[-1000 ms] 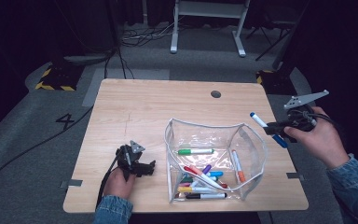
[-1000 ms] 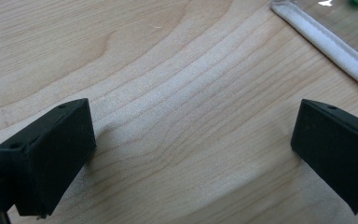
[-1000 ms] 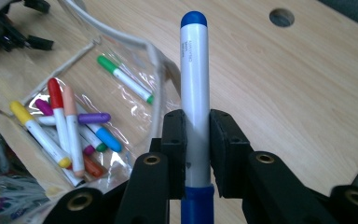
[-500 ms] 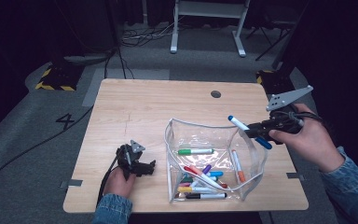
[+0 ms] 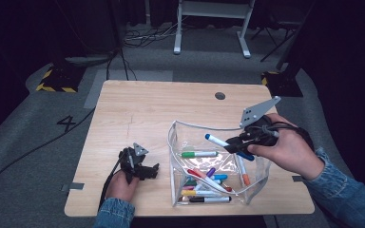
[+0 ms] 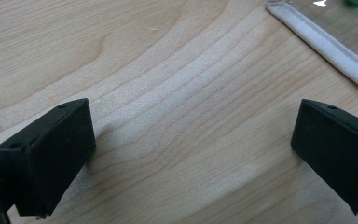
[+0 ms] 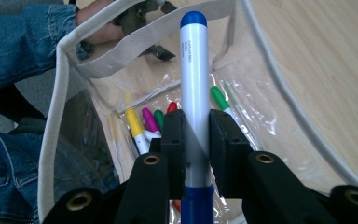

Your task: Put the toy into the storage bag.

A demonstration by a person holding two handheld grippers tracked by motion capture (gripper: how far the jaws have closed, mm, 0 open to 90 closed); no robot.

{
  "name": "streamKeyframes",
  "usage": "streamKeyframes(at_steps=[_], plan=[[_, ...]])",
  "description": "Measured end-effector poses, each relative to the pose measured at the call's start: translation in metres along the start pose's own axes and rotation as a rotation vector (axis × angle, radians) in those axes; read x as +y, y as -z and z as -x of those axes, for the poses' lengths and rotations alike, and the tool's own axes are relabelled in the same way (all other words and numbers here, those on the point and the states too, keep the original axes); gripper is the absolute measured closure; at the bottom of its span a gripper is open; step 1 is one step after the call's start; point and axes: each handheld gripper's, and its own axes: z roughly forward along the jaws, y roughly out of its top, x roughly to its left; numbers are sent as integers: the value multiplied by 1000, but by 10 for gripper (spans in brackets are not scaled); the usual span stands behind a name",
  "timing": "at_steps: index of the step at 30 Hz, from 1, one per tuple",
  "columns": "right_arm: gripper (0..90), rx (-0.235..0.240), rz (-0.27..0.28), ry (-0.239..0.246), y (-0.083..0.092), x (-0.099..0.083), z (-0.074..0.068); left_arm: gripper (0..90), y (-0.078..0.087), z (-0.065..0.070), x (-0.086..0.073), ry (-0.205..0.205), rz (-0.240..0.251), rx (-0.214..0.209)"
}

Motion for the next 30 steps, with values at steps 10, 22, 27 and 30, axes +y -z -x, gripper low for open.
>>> streamKeyframes(at_steps=[10, 22, 27, 30], plan=[[772, 65, -88, 38, -38, 1, -14, 0, 0, 1, 0, -9, 0, -3], [772, 129, -191, 84, -82, -2, -25, 0, 0, 1, 0, -9, 0, -3], [771, 145, -217, 94, -95, -5, -27, 0, 0, 1, 0, -9, 0, -4], [771, 156, -243, 103, -103, -7, -28, 0, 0, 1, 0, -10, 0, -3]])
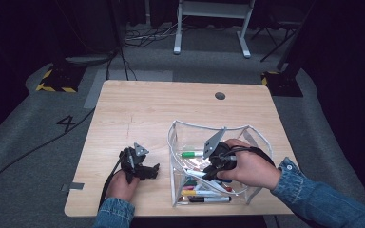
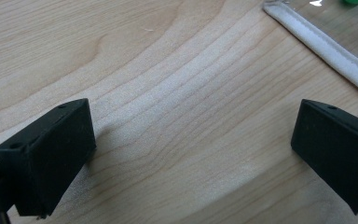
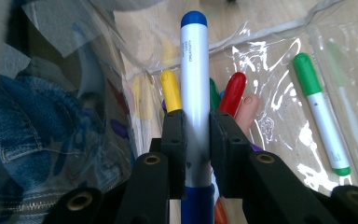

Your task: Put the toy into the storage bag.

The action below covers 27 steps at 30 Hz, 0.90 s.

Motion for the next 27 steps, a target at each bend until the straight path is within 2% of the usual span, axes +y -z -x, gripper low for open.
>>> streamKeyframes(at_steps=[11, 16, 17, 19, 20, 21, 22, 23, 24, 27], plan=[[771, 3, -93, 19, -23, 1, 5, 0, 0, 0, 0, -2, -1, -2], [770, 4, -128, 45, -32, 2, 6, 0, 0, 0, 0, -2, -1, -2], [733, -4, -143, 60, -36, 1, 7, 0, 0, 0, 0, -2, -1, -3], [600, -72, -121, 111, -38, 1, 9, 0, 0, 0, 0, -2, -1, -3], [600, -72, -121, 111, -38, 1, 9, 0, 0, 0, 0, -2, -1, -3], [497, -124, -102, 161, -36, 2, 11, 0, 0, 0, 0, -2, -1, -3], [497, -124, -102, 161, -36, 2, 11, 0, 0, 0, 0, -2, -1, -3], [446, -129, -51, 138, -31, 2, 12, 0, 0, 0, 0, -2, -1, -3], [431, -129, -18, 115, -27, 3, 12, 0, 0, 0, 0, -2, -1, -3], [402, -148, 36, 102, -14, 3, 13, 0, 0, 0, 0, -2, -1, -3]])
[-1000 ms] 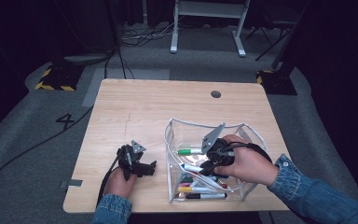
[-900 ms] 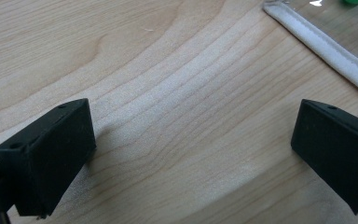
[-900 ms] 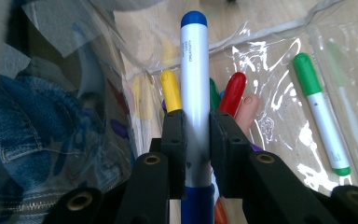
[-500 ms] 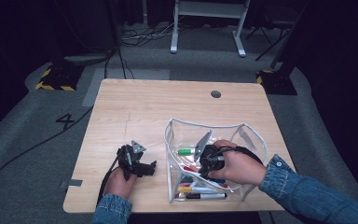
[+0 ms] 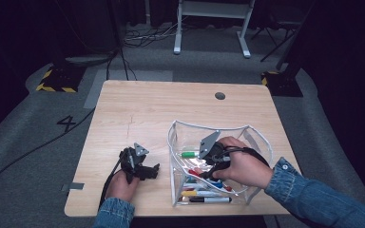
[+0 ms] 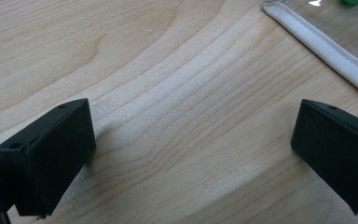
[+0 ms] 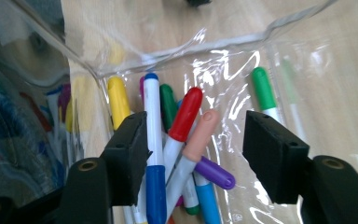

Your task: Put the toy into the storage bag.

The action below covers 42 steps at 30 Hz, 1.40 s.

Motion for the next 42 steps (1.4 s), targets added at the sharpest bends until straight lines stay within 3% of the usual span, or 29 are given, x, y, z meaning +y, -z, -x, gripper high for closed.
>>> streamKeyframes(at_steps=[11, 22, 31, 33, 42], plan=[[361, -72, 148, -118, 59, -18, 11, 0, 0, 0, 0, -1, -3, -7], [364, -170, 226, -234, 113, -54, 25, 0, 0, 0, 0, -1, -4, -7], [370, -227, 246, -314, 135, -83, 35, 0, 0, -1, 0, -6, -2, -3], [373, -241, 257, -353, 141, -96, 39, 0, 0, -1, 0, -6, -2, -4], [383, -275, 263, -457, 145, -136, 49, 0, 0, -1, 0, -10, -2, -2]])
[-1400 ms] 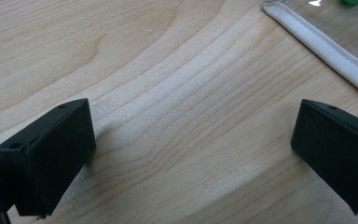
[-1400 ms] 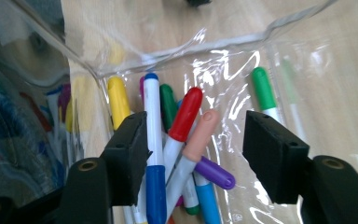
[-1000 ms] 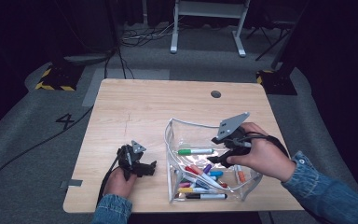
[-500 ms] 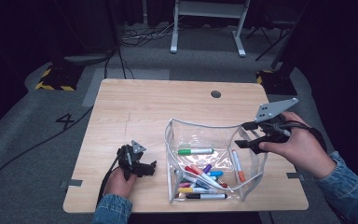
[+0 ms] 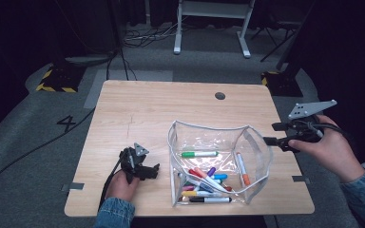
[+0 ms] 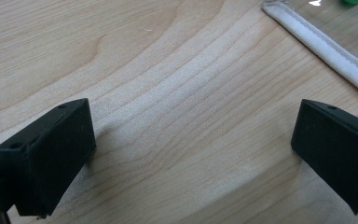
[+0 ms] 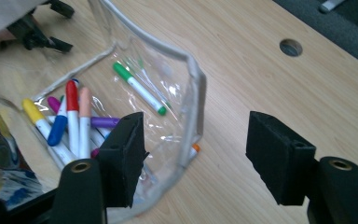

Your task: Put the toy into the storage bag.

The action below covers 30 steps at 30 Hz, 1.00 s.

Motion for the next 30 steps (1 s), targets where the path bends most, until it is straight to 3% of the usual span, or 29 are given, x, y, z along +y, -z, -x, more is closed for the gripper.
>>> streamKeyframes(at_steps=[7, 13, 17, 22, 26, 30], plan=[[376, -5, -28, -91, -13, -28, 15, 0, 0, 0, 0, 3, 1, -2], [376, 31, 17, -158, -30, -43, 18, 0, 0, 0, 0, 3, 1, -2], [388, 29, 50, -162, -23, -42, 18, 0, 0, 0, 0, 7, 0, -4], [399, -16, 86, -139, -1, -37, 20, 0, 0, 0, 0, 4, 1, -2], [406, -40, 70, -154, 2, -44, 25, 0, 0, 0, 0, 4, 1, -2], [406, -50, 15, -165, -13, -58, 28, 0, 0, 0, 0, 4, 0, -2]])
